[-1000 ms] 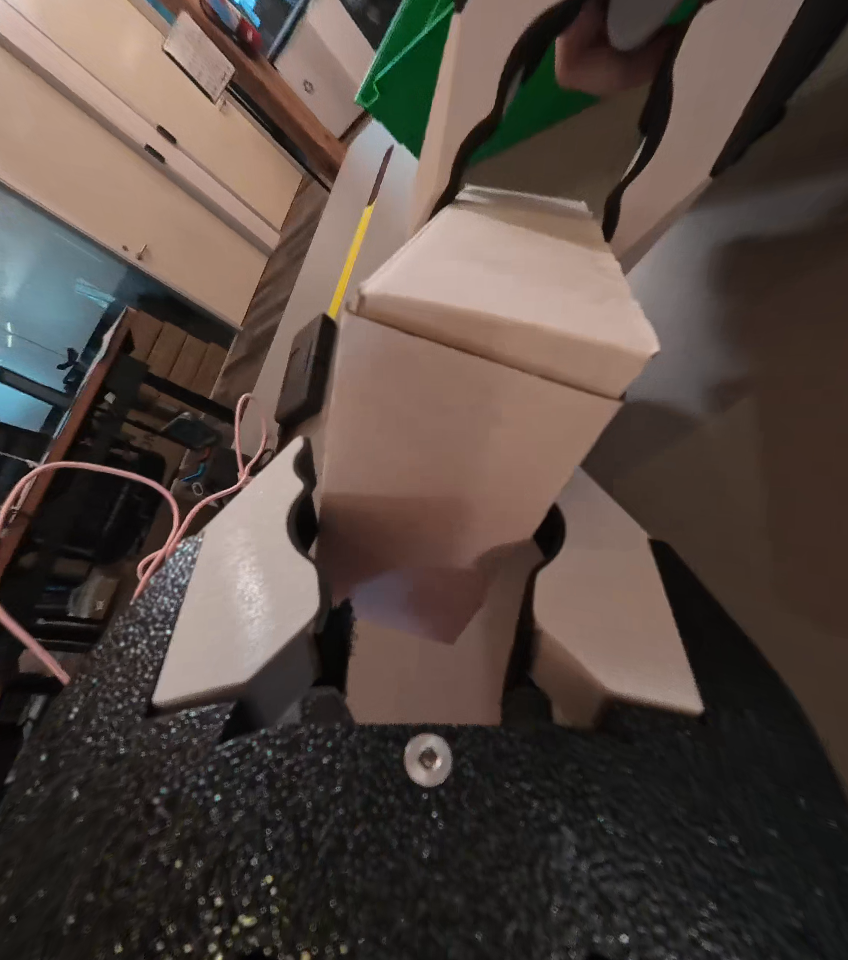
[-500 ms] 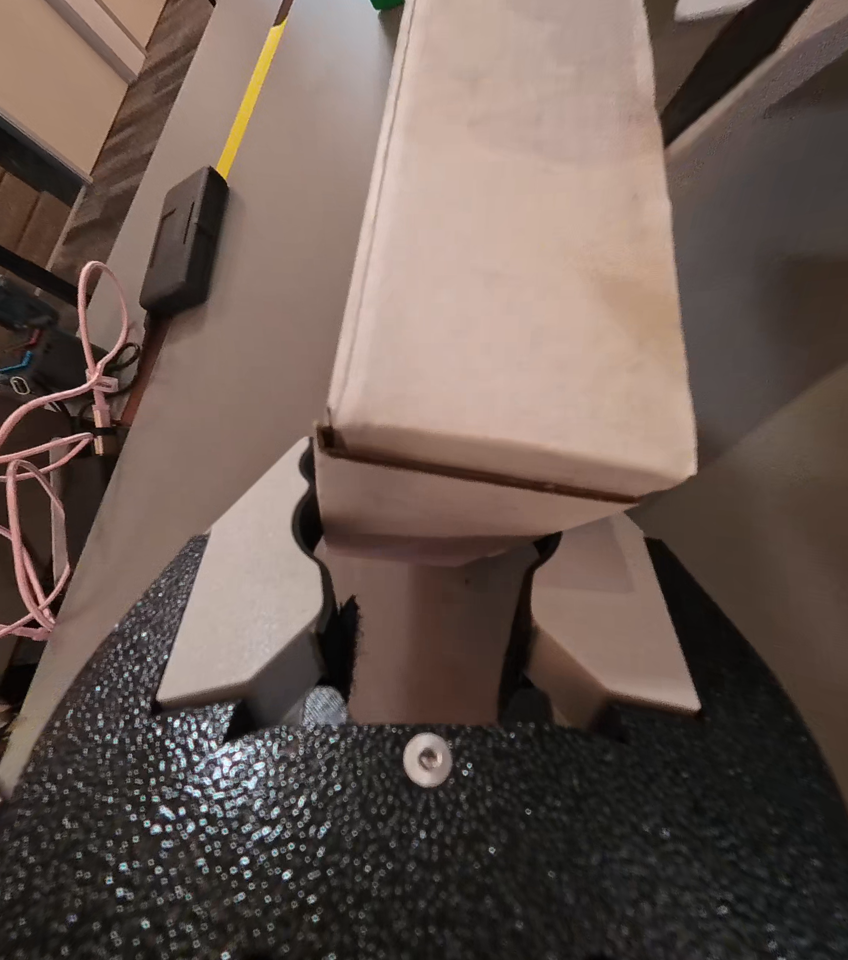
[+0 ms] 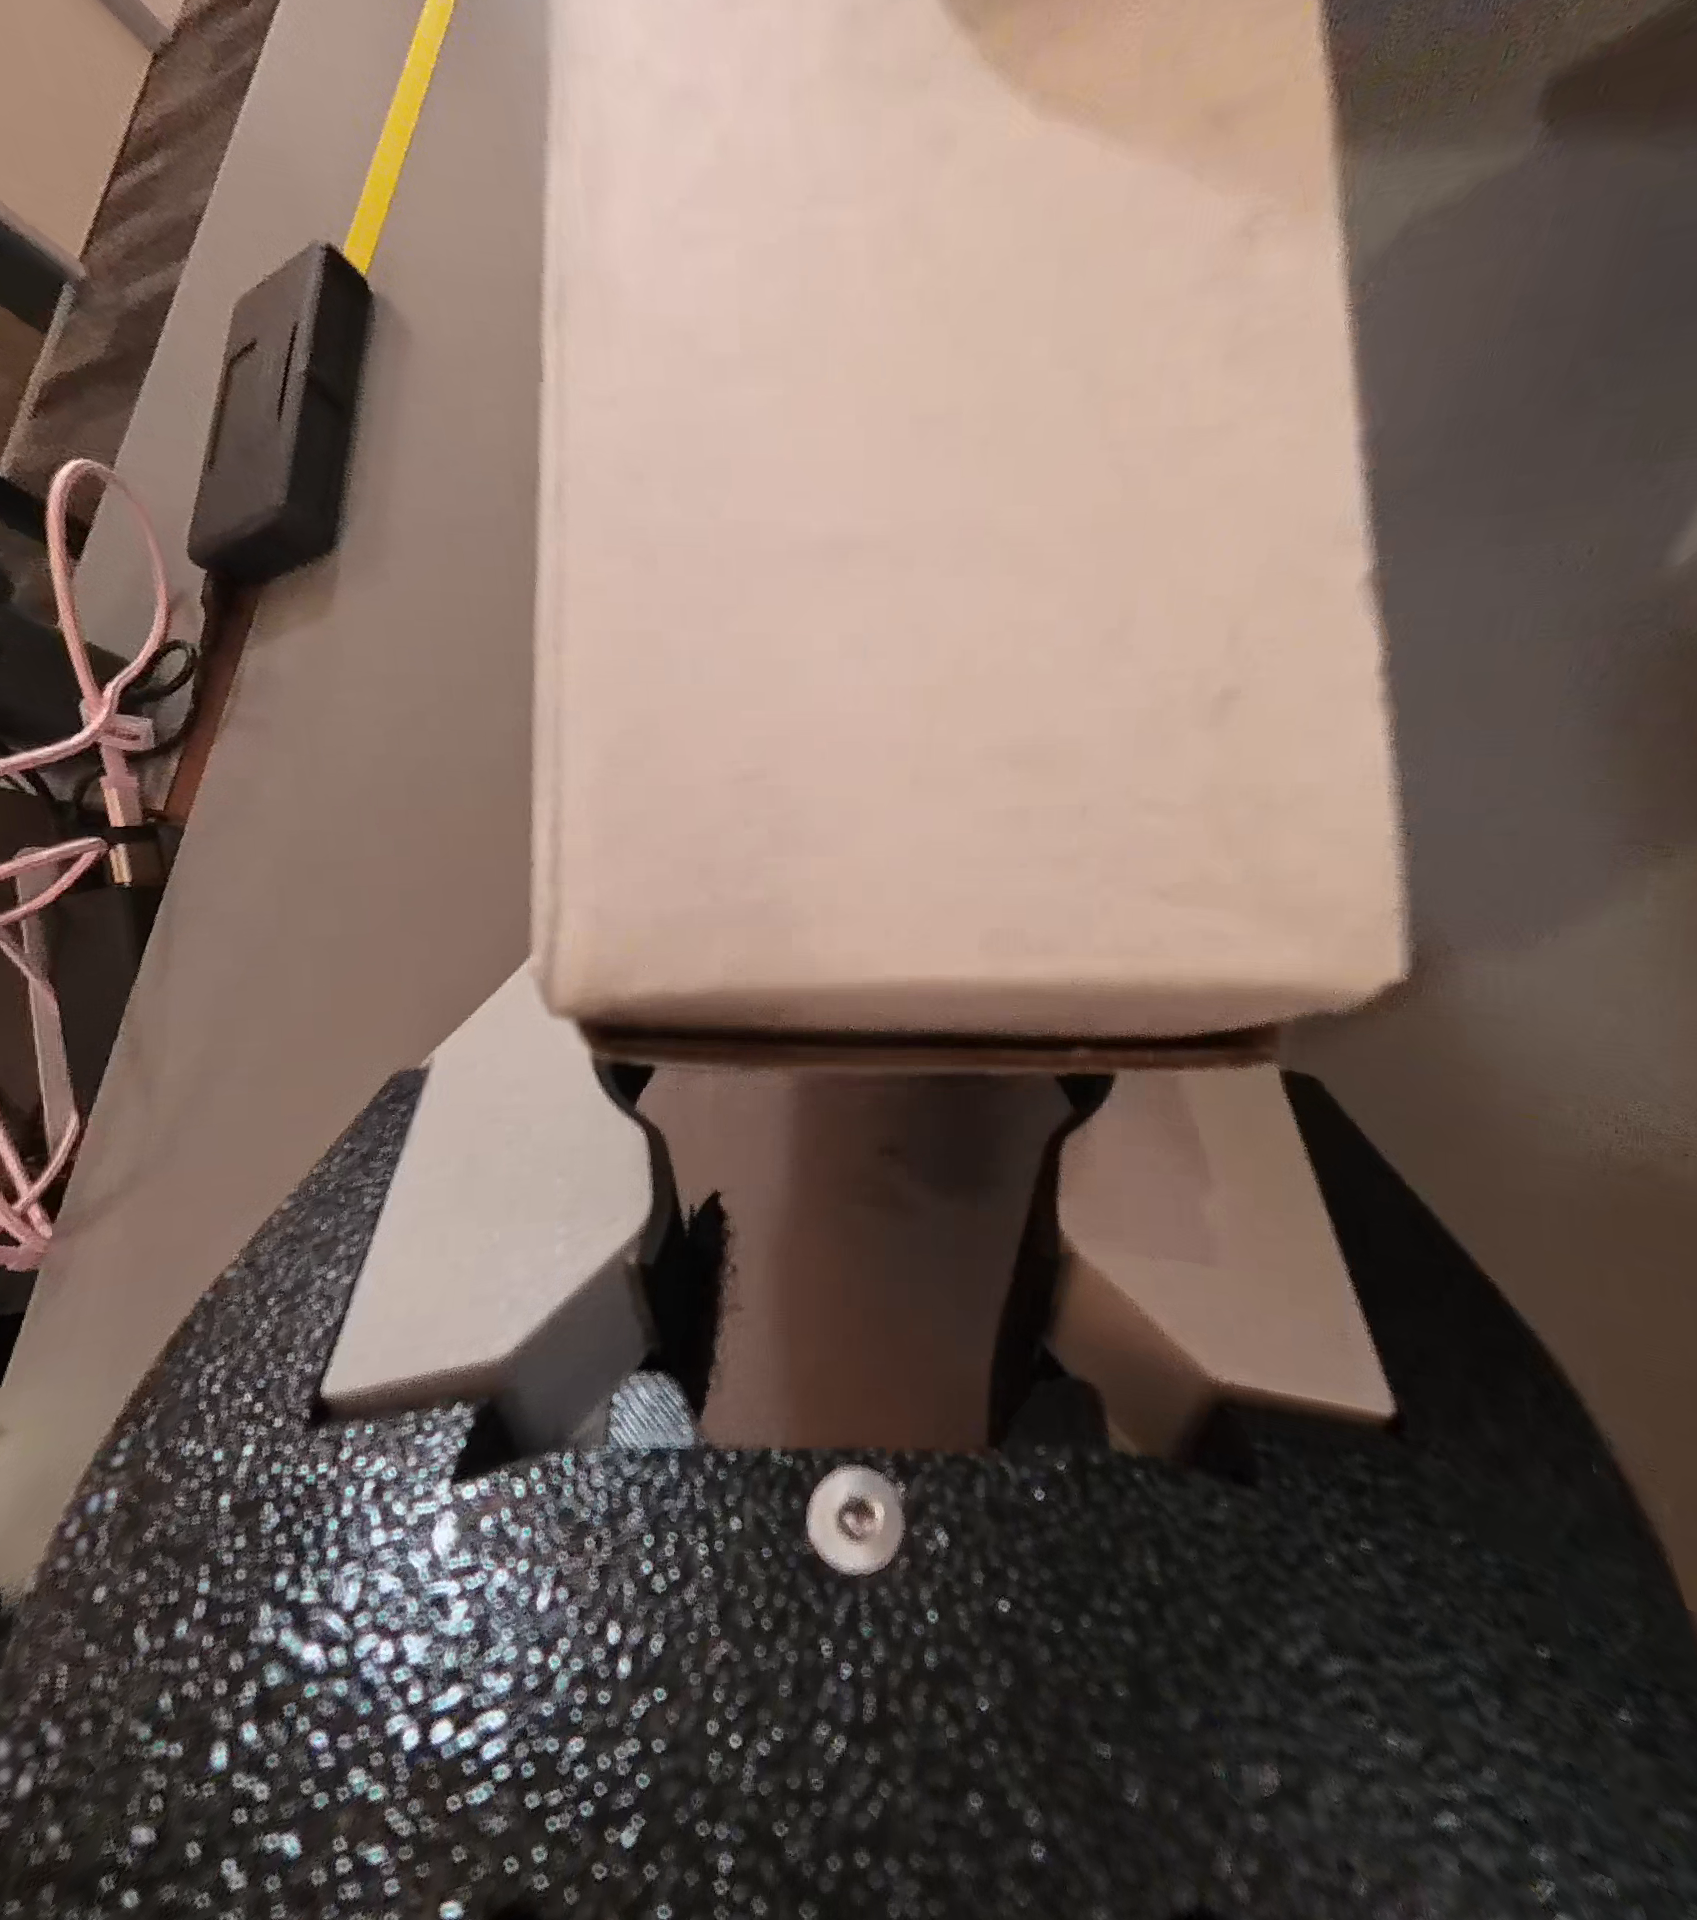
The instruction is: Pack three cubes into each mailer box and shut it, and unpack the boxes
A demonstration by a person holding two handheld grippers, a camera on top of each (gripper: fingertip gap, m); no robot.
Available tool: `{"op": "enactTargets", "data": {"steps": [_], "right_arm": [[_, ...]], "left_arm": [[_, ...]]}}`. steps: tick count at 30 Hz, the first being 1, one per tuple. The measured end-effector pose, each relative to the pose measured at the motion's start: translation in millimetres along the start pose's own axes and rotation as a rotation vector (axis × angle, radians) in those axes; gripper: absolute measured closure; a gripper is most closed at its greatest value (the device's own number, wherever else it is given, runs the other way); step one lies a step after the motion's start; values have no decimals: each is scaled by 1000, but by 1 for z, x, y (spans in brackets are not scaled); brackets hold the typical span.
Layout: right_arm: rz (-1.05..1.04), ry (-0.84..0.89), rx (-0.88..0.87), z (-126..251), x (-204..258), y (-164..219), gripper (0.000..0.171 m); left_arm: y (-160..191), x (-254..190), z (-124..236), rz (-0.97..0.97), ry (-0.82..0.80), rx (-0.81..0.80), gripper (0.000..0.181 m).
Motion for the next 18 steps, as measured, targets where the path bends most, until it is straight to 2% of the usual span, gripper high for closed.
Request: {"op": "enactTargets", "data": {"steps": [1, 6, 13, 16, 18], "right_arm": [[-37, 37, 7, 0, -5, 0, 169], [-214, -12, 19, 2, -17, 0, 166], [-483, -212, 68, -2, -26, -1, 167], [-521, -235, 76, -5, -31, -1, 168], [-476, -203, 112, -7, -34, -1, 170]], "left_arm": [[1, 1, -1, -14, -16, 6, 105], [4, 6, -1, -217, -205, 11, 104], [15, 13, 4, -474, -459, 3, 104], [16, 10, 5, -404, -436, -79, 100], [16, 7, 6, -302, -407, -115, 85]]}}
Point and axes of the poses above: each gripper's, where its closed fingertips meet, z back along the fingers, y out of its underside, x = y × z across the jaws, the point moved 8 cm from there along z, back along the fingers, and after that the axes turned 1 degree about -y, right-handed, at the moved point
